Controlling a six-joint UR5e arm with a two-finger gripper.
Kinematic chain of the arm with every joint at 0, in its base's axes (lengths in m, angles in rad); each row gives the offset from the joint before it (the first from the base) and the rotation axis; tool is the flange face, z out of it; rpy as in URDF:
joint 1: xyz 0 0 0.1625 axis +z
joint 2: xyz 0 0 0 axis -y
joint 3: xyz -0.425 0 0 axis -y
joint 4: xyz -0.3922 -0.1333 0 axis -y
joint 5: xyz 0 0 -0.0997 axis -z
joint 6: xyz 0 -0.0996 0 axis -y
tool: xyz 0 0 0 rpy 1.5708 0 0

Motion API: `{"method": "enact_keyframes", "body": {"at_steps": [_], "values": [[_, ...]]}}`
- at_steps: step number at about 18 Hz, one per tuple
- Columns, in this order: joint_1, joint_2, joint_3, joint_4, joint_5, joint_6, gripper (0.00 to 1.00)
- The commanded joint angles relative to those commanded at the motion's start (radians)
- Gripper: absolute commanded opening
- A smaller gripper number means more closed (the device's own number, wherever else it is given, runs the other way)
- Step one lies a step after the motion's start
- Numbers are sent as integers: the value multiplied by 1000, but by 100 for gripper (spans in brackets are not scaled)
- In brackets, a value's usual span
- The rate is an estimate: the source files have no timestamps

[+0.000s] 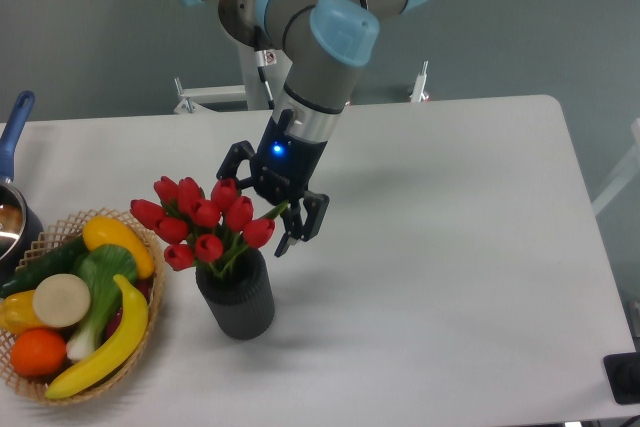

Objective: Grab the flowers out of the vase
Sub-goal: 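Lower the open gripper around the tulip stems above the vase rim, then close the gripper on the tulip stems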

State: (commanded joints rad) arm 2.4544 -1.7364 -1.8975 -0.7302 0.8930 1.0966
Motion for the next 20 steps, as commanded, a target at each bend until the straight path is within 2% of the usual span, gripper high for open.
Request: {"method": "enact_keyframes", "body": {"at_steps": [10,14,20], "values": [[-2,-18,-5,0,-58,68,100],[0,-32,-2,0,-146,69,100],[0,-52,-3,0,-189,68,100]]}}
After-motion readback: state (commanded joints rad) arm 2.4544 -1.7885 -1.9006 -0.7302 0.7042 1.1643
